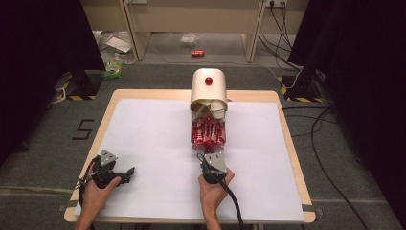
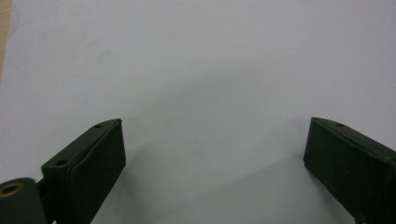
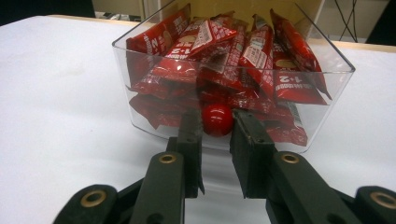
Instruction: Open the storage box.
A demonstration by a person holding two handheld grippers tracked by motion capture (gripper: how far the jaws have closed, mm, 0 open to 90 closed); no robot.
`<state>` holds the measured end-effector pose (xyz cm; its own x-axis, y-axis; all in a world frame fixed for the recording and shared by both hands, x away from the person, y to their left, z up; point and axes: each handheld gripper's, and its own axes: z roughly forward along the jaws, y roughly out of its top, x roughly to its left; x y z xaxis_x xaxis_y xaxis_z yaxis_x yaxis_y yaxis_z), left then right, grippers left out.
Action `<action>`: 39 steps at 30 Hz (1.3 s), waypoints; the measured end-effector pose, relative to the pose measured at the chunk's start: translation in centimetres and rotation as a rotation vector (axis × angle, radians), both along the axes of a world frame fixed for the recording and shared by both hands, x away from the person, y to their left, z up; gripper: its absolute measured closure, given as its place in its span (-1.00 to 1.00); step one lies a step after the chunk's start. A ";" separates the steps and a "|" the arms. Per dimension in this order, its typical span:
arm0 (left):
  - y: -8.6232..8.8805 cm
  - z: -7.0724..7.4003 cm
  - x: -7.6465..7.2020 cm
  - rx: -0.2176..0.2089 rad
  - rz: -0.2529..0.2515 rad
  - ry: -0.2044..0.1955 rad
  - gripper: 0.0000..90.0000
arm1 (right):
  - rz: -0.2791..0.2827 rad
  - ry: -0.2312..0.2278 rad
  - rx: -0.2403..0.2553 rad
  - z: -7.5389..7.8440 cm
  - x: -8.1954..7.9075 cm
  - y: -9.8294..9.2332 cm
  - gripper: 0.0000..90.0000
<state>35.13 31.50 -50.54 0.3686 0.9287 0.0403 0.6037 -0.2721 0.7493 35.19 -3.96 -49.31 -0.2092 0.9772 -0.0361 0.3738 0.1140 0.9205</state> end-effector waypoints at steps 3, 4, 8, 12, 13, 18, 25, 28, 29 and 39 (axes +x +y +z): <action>0.0 0.0 0.0 -0.001 0.000 0.001 -0.89 | 0.008 -0.001 0.010 0.0 -0.3 -0.2 0.64; 0.0 0.0 0.0 -0.001 0.000 0.001 -0.89 | 0.008 -0.001 0.010 0.0 -0.3 -0.2 0.64; 0.0 0.0 0.0 -0.001 -0.001 -0.001 -0.89 | 0.029 0.017 0.042 0.1 -0.4 -0.7 0.63; 0.0 0.0 0.0 -0.001 -0.001 -0.001 -0.89 | 0.042 0.019 0.047 0.1 -0.4 -1.1 0.56; 0.0 0.0 0.0 -0.001 -0.001 -0.001 -0.89 | 0.053 0.016 0.053 0.1 -0.4 -1.3 0.51; 0.0 0.0 0.0 -0.004 -0.001 0.001 -0.89 | 0.059 -0.010 0.014 1.2 -0.8 -2.1 0.45; 0.0 0.0 0.0 -0.004 -0.001 0.001 -0.89 | 0.154 -0.028 -0.014 3.2 -0.4 -3.8 0.33; 0.0 0.0 0.1 -0.005 0.000 0.003 -0.89 | 0.193 -0.024 -0.051 3.7 -0.1 -4.1 0.33; 0.0 0.0 0.1 -0.005 0.000 0.003 -0.89 | 0.193 -0.024 -0.051 3.7 -0.1 -4.1 0.33; 0.0 0.0 0.1 -0.005 0.000 0.003 -0.89 | 0.257 0.019 -0.061 4.2 0.8 -4.0 0.31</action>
